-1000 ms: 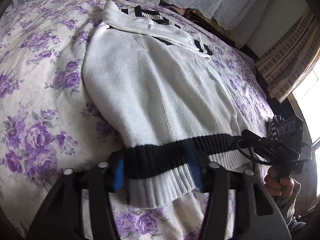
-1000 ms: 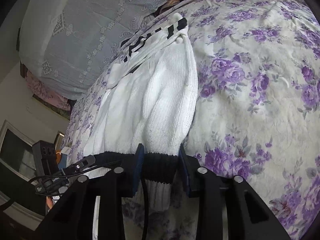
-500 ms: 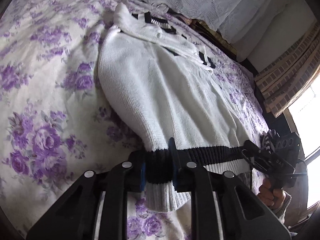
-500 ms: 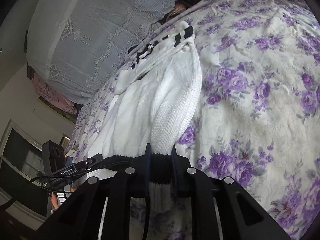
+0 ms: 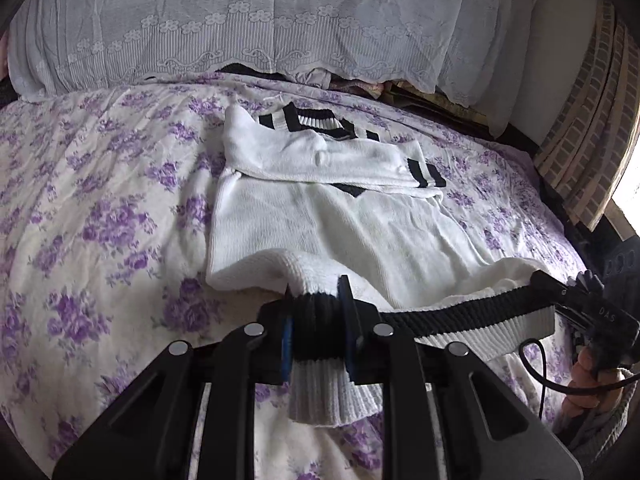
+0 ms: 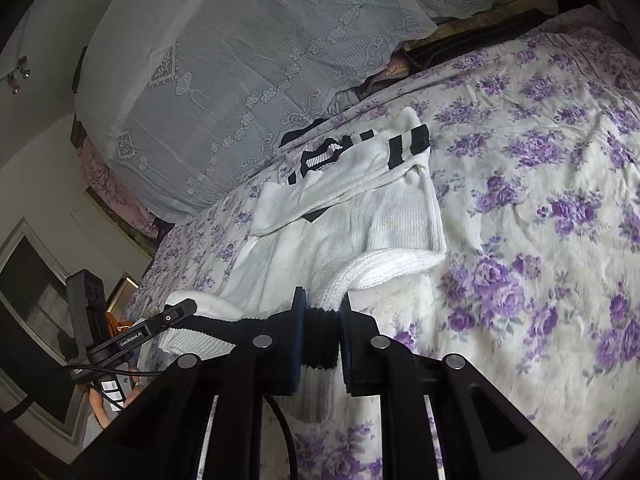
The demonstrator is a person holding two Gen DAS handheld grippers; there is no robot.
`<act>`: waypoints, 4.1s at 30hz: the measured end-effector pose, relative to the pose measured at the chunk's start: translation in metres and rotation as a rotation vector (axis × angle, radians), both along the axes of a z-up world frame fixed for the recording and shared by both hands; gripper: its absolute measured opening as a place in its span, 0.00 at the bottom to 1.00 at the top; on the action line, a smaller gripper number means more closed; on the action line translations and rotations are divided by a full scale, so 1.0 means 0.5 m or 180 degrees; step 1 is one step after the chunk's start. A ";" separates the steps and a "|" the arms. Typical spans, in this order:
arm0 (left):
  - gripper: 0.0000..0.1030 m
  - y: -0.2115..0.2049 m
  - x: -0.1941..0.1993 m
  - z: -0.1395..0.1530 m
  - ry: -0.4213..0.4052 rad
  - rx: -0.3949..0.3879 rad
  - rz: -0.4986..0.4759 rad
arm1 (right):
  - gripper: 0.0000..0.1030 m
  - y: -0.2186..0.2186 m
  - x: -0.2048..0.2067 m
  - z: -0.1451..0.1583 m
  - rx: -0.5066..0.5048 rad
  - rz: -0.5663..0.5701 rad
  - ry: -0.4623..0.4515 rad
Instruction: Fold small clothes
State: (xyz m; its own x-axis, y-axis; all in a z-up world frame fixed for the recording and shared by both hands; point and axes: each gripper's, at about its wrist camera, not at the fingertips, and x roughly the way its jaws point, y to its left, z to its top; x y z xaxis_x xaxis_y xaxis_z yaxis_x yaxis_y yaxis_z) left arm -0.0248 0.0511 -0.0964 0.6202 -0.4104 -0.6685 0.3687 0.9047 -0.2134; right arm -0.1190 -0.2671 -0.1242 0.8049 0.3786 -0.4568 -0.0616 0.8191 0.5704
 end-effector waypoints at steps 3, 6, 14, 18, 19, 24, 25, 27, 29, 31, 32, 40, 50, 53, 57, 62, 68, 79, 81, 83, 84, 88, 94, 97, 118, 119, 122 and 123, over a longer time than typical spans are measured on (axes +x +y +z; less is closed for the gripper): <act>0.17 -0.010 0.018 0.014 -0.0095 0.0076 0.0041 | 0.15 -0.001 0.022 0.016 -0.0055 -0.0032 -0.0045; 0.17 -0.017 0.043 0.033 -0.0147 0.0084 0.0095 | 0.15 -0.004 0.050 0.030 -0.0089 -0.0060 -0.0074; 0.17 -0.035 0.121 0.076 -0.0268 0.0088 0.0239 | 0.15 -0.020 0.129 0.060 -0.0100 -0.0151 -0.0144; 0.17 -0.048 0.155 0.102 -0.0349 0.0123 0.0320 | 0.15 -0.027 0.174 0.089 -0.0157 -0.0203 -0.0227; 0.17 -0.051 0.163 0.110 -0.0376 0.0129 0.0340 | 0.15 -0.028 0.184 0.097 -0.0171 -0.0216 -0.0256; 0.17 -0.068 0.201 0.149 -0.0508 0.0194 0.0433 | 0.15 -0.029 0.237 0.127 -0.0262 -0.0263 -0.0328; 0.17 -0.072 0.209 0.153 -0.0523 0.0218 0.0442 | 0.15 -0.031 0.247 0.128 -0.0254 -0.0277 -0.0327; 0.17 -0.080 0.227 0.158 -0.0547 0.0269 0.0455 | 0.15 -0.037 0.268 0.129 -0.0201 -0.0307 -0.0327; 0.17 -0.087 0.245 0.159 -0.0561 0.0306 0.0466 | 0.15 -0.044 0.289 0.129 -0.0135 -0.0335 -0.0334; 0.17 -0.093 0.263 0.158 -0.0557 0.0315 0.0480 | 0.15 -0.051 0.309 0.127 -0.0064 -0.0360 -0.0349; 0.17 -0.095 0.274 0.156 -0.0553 0.0313 0.0490 | 0.15 -0.054 0.321 0.125 -0.0028 -0.0372 -0.0349; 0.17 -0.104 0.342 0.130 -0.0570 0.0319 0.0541 | 0.15 -0.069 0.402 0.091 0.0189 -0.0447 -0.0330; 0.18 -0.107 0.449 0.049 -0.0400 0.0283 0.0656 | 0.15 -0.073 0.506 0.027 0.0373 -0.0662 -0.0175; 0.20 -0.106 0.487 0.010 -0.0245 0.0226 0.0724 | 0.15 -0.082 0.532 0.001 0.0398 -0.0760 -0.0097; 0.25 -0.114 0.525 -0.049 -0.0067 0.0243 0.0751 | 0.13 -0.102 0.559 -0.043 0.0388 -0.0872 0.0054; 0.29 -0.116 0.533 -0.073 -0.0040 0.0221 0.0678 | 0.13 -0.107 0.588 -0.073 0.0272 -0.0897 0.0141; 0.50 -0.084 0.521 -0.044 -0.0117 0.0001 0.0748 | 0.30 -0.124 0.565 -0.058 0.0449 -0.0877 -0.0001; 0.83 -0.025 0.468 -0.017 -0.0166 0.0330 0.0784 | 0.29 -0.055 0.461 0.012 -0.0392 -0.0372 -0.0193; 0.83 -0.040 0.466 -0.041 -0.0124 0.0661 0.0760 | 0.27 -0.017 0.454 0.006 -0.0646 -0.0203 -0.0107; 0.83 -0.041 0.461 -0.061 -0.0055 0.0788 0.0724 | 0.26 0.011 0.454 -0.004 -0.0843 -0.0064 0.0003; 0.83 -0.039 0.459 -0.065 -0.0033 0.0794 0.0707 | 0.26 0.024 0.460 -0.010 -0.0905 0.0004 0.0072; 0.83 -0.030 0.440 -0.057 0.0078 0.0601 0.0411 | 0.26 0.050 0.477 -0.039 -0.1113 0.0138 0.0331; 0.91 -0.130 0.470 -0.075 0.0147 0.1309 0.0288 | 0.25 0.058 0.580 -0.047 -0.1283 0.0124 0.0572; 0.94 -0.136 0.552 -0.079 0.0173 0.1335 0.0946 | 0.24 0.026 0.643 -0.005 -0.0974 -0.0389 0.0292; 0.95 -0.031 0.574 -0.111 0.0312 0.0684 0.1444 | 0.22 -0.061 0.577 -0.057 -0.0415 -0.0805 0.0153; 0.95 -0.037 0.565 -0.102 0.0241 0.0693 0.1399 | 0.23 -0.059 0.570 -0.049 -0.0482 -0.0827 0.0091; 0.95 -0.052 0.550 -0.075 -0.0025 0.0759 0.1392 | 0.24 -0.056 0.563 -0.033 -0.0544 -0.0840 -0.0055; 0.95 -0.058 0.549 -0.071 -0.0064 0.0792 0.1382 | 0.24 -0.056 0.564 -0.033 -0.0542 -0.0840 -0.0056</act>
State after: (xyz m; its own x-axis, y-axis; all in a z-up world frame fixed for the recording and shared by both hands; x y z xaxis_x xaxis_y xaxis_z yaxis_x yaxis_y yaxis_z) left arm 0.2498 0.0222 -0.1321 0.7123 0.0587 -0.6994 -0.0513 0.9982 0.0315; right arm 0.1629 -0.2951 -0.1408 0.8736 0.0748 -0.4809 0.1573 0.8917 0.4245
